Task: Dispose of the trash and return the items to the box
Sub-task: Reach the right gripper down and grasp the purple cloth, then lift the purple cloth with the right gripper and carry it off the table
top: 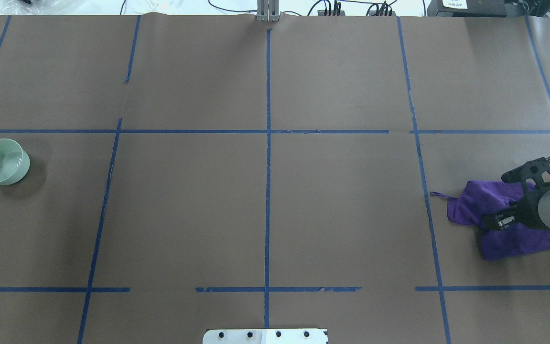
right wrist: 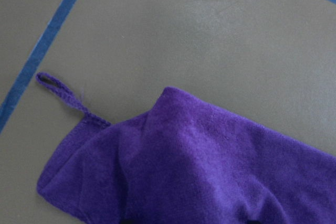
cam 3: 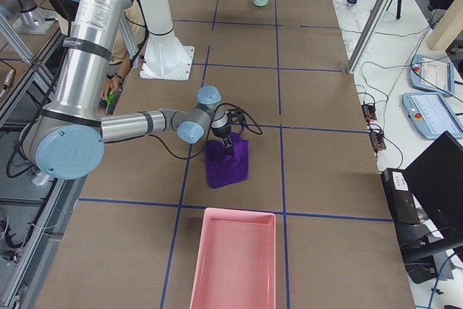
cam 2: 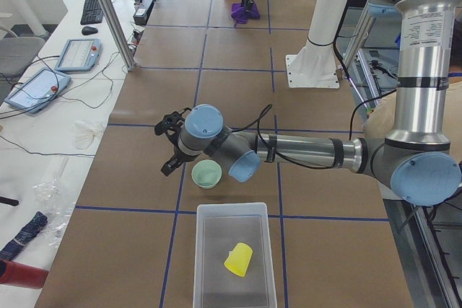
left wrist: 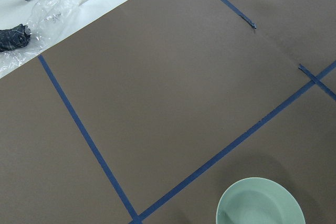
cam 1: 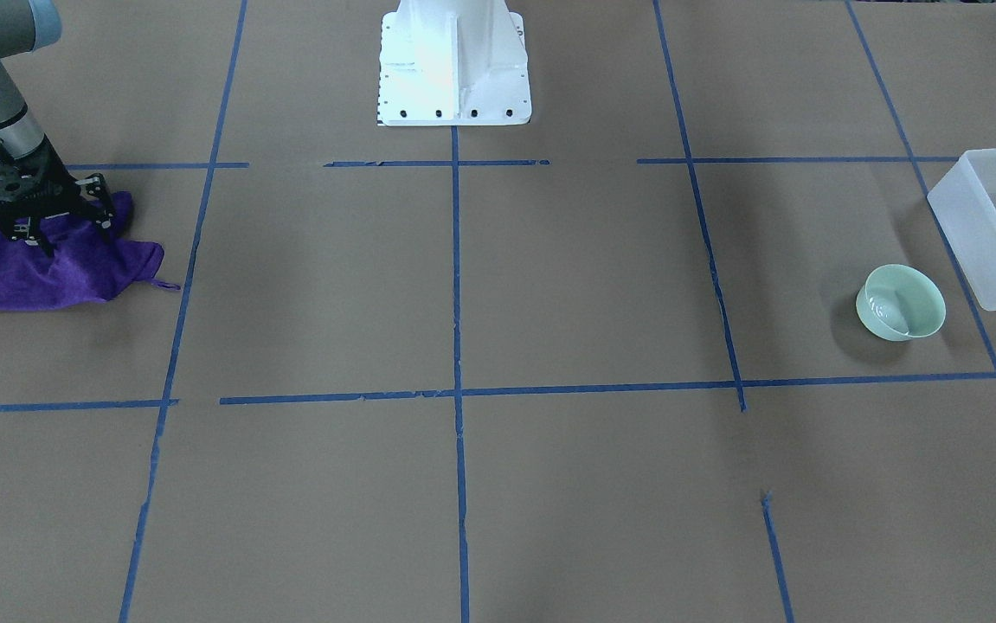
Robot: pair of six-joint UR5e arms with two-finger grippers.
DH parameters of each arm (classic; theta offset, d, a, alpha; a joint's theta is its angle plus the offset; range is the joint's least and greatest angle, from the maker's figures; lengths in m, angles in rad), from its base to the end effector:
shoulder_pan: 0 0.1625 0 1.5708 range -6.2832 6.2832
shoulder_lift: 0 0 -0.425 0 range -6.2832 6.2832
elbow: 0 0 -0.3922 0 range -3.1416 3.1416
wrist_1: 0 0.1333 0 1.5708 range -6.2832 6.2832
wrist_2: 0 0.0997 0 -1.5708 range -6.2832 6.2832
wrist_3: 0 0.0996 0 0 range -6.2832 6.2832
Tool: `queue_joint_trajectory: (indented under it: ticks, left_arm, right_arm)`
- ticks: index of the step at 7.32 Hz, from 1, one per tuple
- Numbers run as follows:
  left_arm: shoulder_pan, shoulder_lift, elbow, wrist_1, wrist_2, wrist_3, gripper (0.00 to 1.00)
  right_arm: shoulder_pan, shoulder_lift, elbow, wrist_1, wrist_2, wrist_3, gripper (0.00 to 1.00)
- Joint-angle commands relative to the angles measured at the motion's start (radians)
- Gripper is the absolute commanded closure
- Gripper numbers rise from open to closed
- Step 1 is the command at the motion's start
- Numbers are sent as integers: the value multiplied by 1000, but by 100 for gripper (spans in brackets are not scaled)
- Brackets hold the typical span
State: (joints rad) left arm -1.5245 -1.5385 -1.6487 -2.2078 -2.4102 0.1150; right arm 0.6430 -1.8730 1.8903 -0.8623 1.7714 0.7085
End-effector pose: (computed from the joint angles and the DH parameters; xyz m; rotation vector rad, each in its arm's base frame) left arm -0.0361 -0.4996 0.5581 0.6720 0.7871 0.4329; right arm -0.2561 -0.3336 0.5683 0.3557 -0.6611 -0.2817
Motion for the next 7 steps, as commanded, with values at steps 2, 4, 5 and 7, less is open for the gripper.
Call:
queue_joint_trajectory:
  ticks: [2,4,5,7]
  left_arm:
    - [-2,11,-8,-1,-1,0,0]
    - [-2,14,-11,0,-1,0,0]
    - [-2,15,-17,0,-1,0,0]
    - [-2,11,-17,5,2,-2,0]
  right_arm:
    - [4,3,24,0,3,-23,100]
    - [212,2,26,-47,95,-315,100]
    - [415,12,30,-146,231,-554,100]
    - [762,113,23,-441,374,-1030,100]
